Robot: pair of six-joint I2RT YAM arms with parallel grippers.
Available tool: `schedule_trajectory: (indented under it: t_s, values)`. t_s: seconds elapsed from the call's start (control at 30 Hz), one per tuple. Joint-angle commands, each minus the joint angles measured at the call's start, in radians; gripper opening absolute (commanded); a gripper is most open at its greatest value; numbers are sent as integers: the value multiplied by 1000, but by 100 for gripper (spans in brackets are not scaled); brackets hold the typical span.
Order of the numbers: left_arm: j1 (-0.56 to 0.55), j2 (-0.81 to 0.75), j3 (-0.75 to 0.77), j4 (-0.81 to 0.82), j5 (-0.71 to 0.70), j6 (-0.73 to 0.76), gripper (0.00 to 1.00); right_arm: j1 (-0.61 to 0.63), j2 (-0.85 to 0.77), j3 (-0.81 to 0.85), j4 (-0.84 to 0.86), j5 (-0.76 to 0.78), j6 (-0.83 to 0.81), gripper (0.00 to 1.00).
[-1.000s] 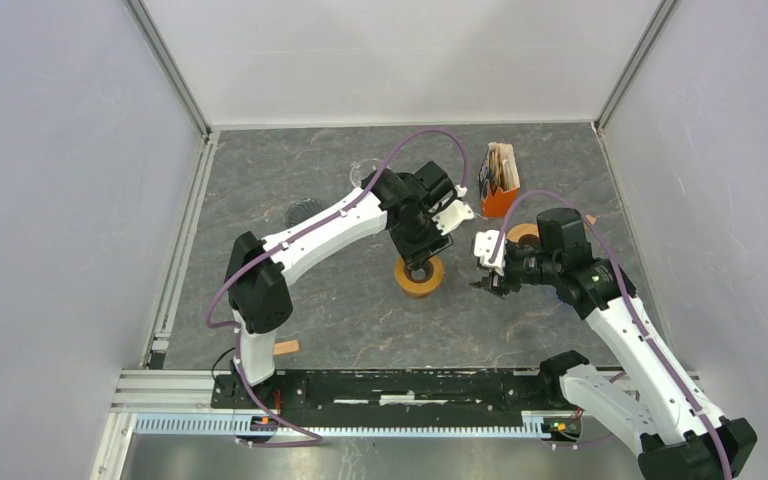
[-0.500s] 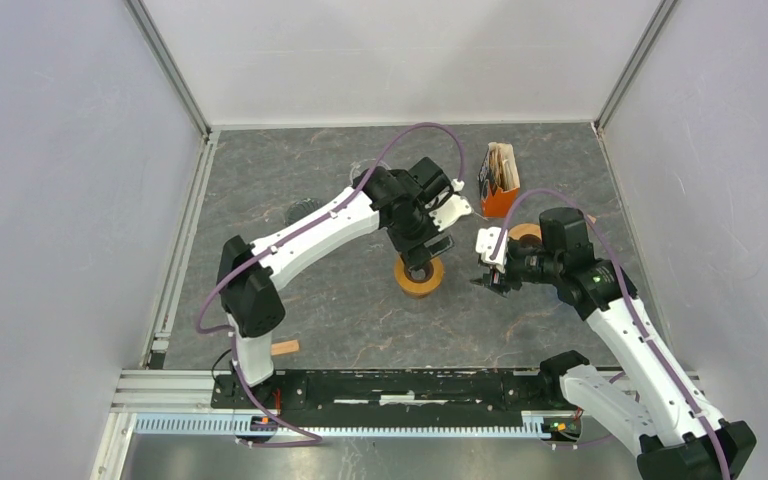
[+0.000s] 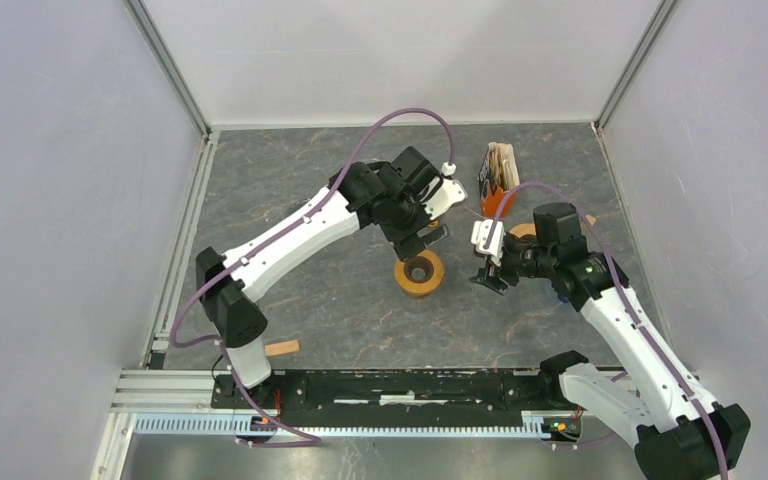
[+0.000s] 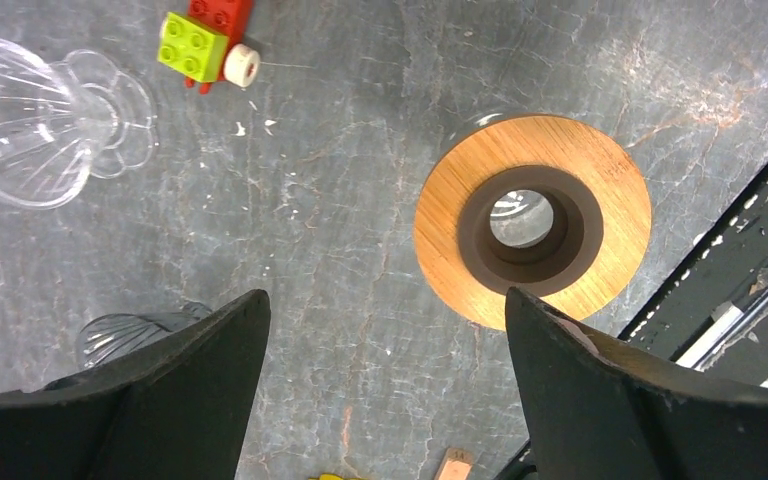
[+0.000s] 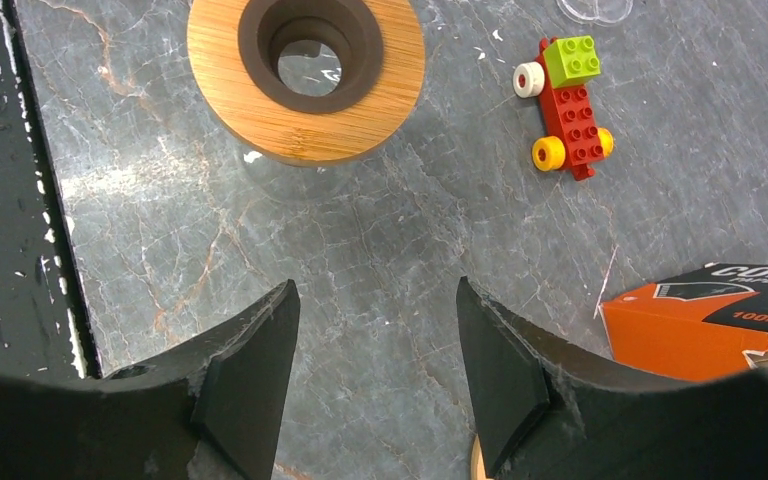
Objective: Place the coffee filter in the dripper
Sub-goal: Pick up the coffee dripper from the center of the board.
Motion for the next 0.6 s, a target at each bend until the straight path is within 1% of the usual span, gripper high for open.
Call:
schedule_trajectory:
  t_s: [0.0,0.17,0.33,0.43,0.5,0.57]
  values:
    - [4,-79,40,49,-71,-7,94,-5,17,52,47,23,24,66]
    - [45,-104,43,70,-72,-42,95,-9,52,85,42,28,28,67]
    - [147,-167,11,117,-34,-111,95,-14,95,125,30,29,24,67]
    - [221,-241,-68,179,-26,-144,96,-16,121,145,26,26,22,68]
    - [272,-311,-163,252,-21,-162,96,-17,136,153,27,24,19,68]
    - [317,-399,-267,333,-18,-172,99,-18,149,157,27,26,15,69]
